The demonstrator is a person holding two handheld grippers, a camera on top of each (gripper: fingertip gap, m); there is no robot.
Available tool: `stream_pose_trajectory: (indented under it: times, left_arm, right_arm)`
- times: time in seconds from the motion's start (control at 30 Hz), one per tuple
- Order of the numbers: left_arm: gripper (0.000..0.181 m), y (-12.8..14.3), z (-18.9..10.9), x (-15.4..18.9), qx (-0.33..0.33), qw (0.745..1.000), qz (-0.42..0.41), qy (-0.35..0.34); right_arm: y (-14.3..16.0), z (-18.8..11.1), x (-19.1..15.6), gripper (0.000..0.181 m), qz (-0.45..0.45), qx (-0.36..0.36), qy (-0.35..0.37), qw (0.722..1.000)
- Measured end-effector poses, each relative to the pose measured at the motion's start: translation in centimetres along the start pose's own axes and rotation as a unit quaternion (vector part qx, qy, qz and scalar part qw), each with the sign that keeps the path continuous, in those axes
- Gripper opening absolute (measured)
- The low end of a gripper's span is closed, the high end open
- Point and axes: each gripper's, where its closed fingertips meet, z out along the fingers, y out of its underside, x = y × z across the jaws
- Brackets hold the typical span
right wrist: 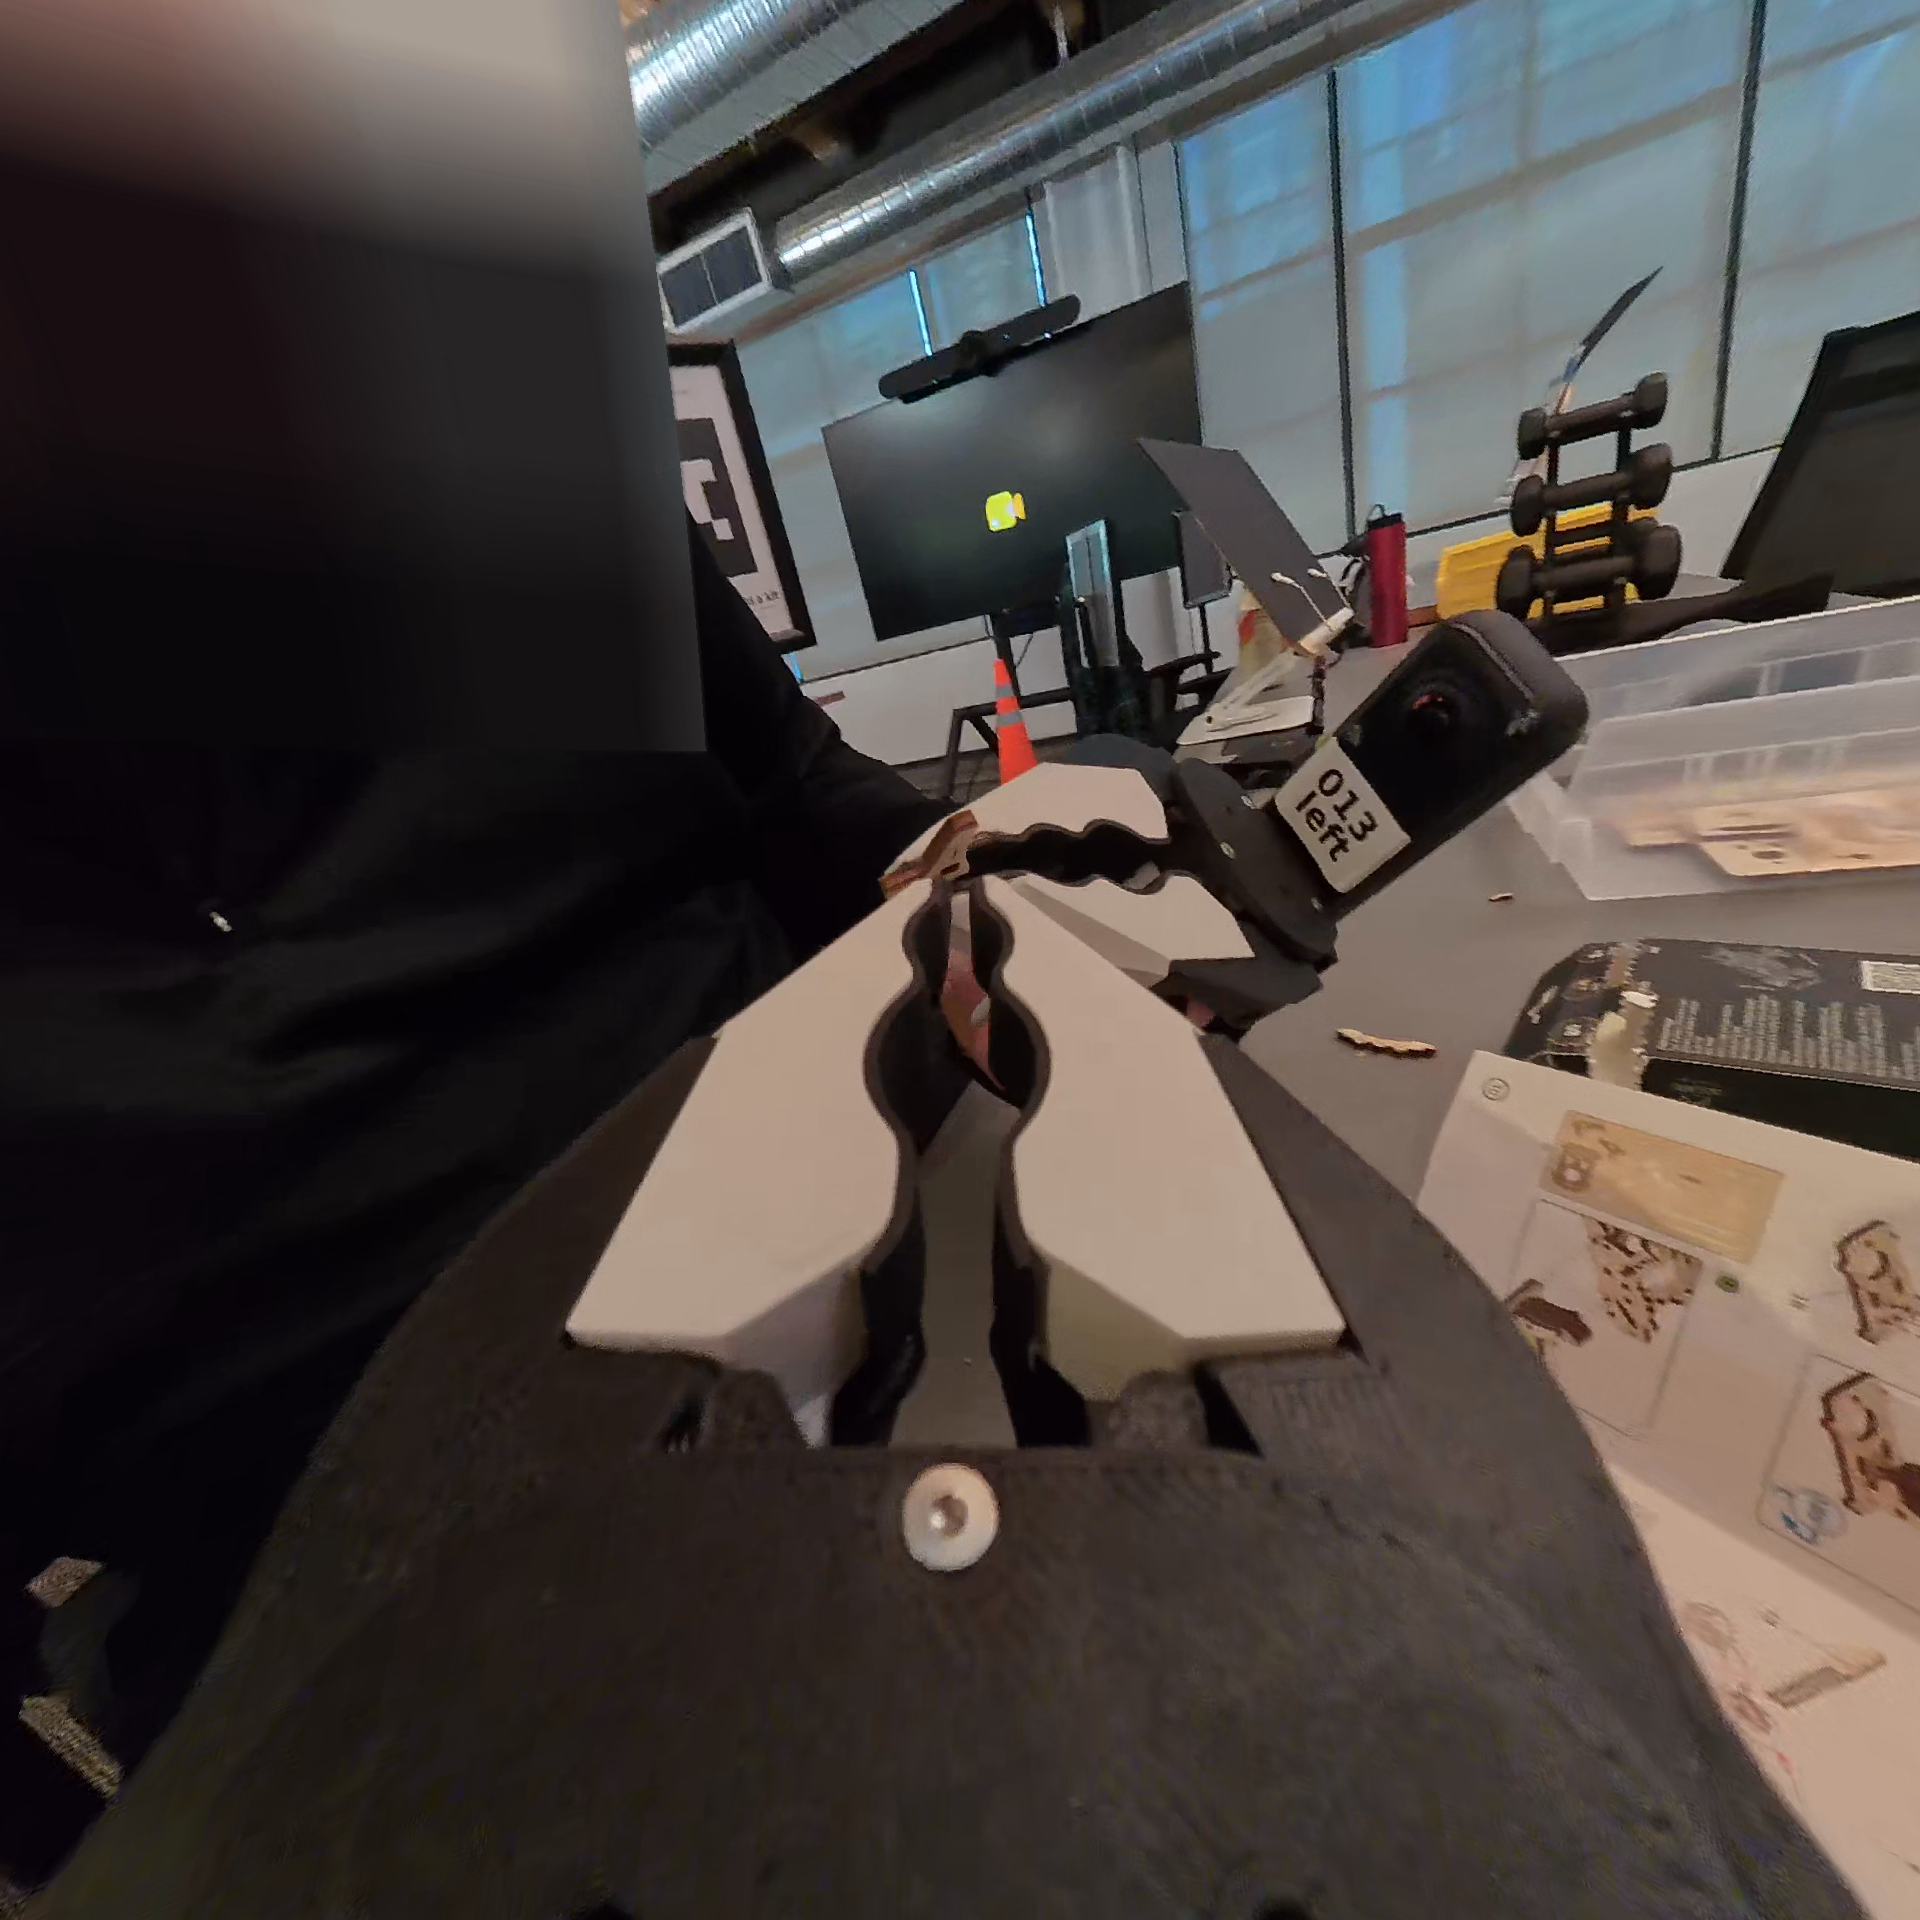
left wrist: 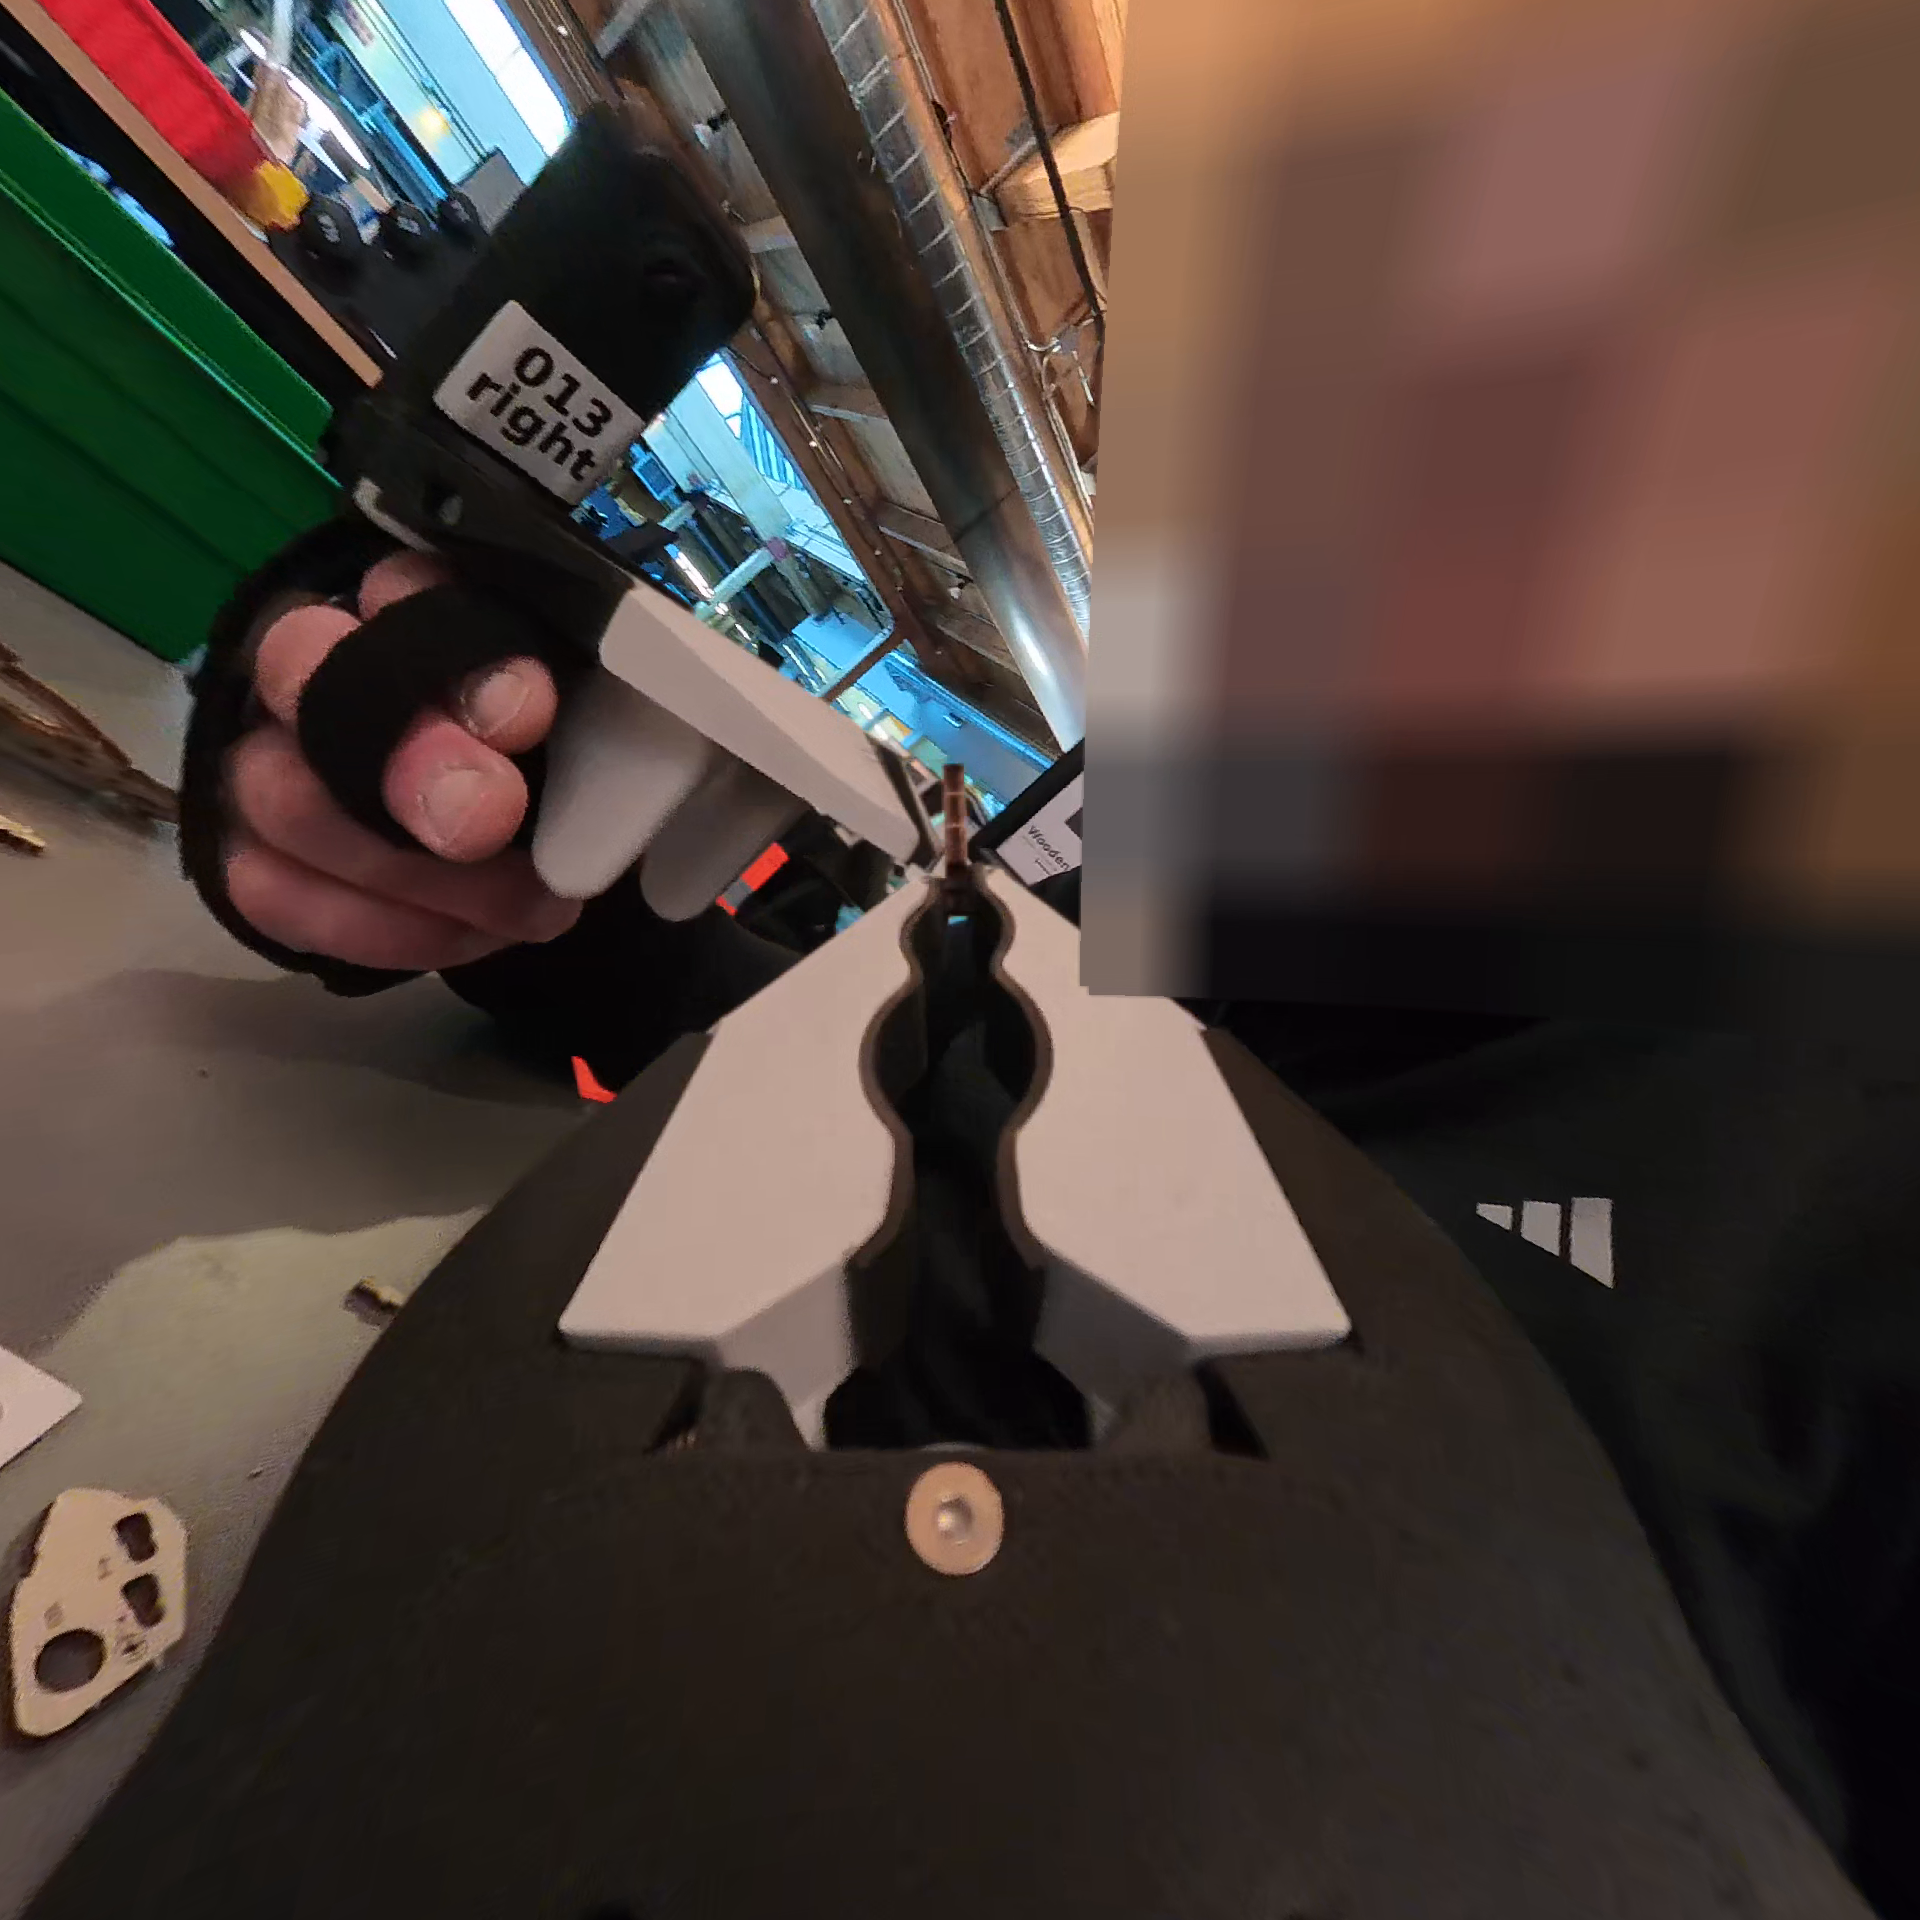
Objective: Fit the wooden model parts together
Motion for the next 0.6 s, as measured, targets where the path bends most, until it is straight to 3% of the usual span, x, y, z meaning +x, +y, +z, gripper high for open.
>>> stream_pose_trajectory:
  times: [0.17, 0.47, 0.6]
  left_arm:
    - [0.000, 0.8, 0.3, 0.2, -0.016, 1.000, -0.007, 0.013]
    - [0.001, 1.7, 1.1, 0.1, -0.032, 0.999, -0.023, 0.034]
    - [0.005, 0.8, 0.7, -0.6, -0.002, 1.000, -0.015, 0.011]
  right_arm:
    - [-0.8, -0.3, -0.5, 0.016, 0.025, 0.040, -0.020, 0.999]
    - [-0.5, 0.4, -2.3, 0.003, 0.033, 0.037, -0.048, 0.998]
    - [-0.6, 0.1, -1.6, 0.002, 0.040, 0.036, -0.008, 0.999]
